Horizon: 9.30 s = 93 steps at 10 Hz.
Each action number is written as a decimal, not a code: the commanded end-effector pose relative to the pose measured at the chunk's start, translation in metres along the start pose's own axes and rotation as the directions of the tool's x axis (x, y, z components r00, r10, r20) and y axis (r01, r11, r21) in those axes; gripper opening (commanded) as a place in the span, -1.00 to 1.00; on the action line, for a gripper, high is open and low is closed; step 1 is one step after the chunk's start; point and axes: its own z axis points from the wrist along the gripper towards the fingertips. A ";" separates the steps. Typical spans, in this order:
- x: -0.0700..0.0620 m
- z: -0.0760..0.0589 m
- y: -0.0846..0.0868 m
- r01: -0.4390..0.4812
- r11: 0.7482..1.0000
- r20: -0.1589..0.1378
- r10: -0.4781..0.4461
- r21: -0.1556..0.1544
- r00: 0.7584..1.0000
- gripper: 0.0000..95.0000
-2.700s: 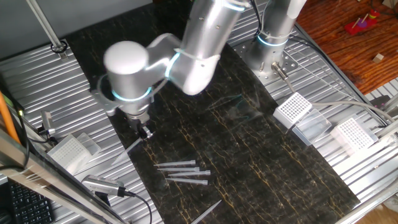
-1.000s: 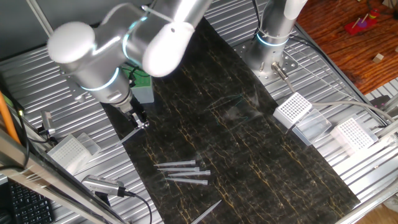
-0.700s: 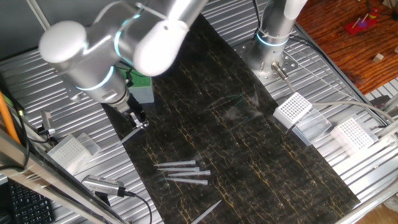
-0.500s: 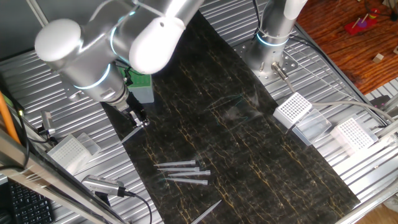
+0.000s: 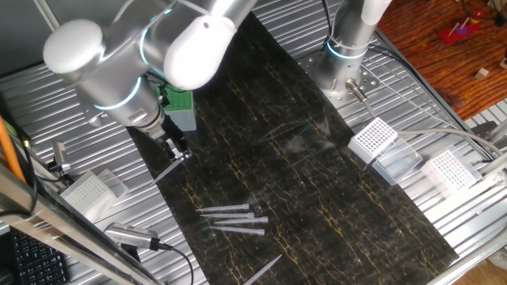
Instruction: Insert a large pipette tip into the holder for large pipette tips
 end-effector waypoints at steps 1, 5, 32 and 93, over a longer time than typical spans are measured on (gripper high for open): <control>0.004 0.000 -0.001 0.000 1.000 0.016 0.000 0.004 1.000 -1.00; 0.017 0.004 -0.009 0.002 1.000 0.054 -0.002 0.005 0.999 -1.00; 0.105 -0.070 -0.123 0.088 0.996 -0.143 -0.091 -0.025 0.986 -1.00; 0.016 -0.091 -0.157 0.279 0.956 -0.170 -0.290 -0.088 0.942 0.60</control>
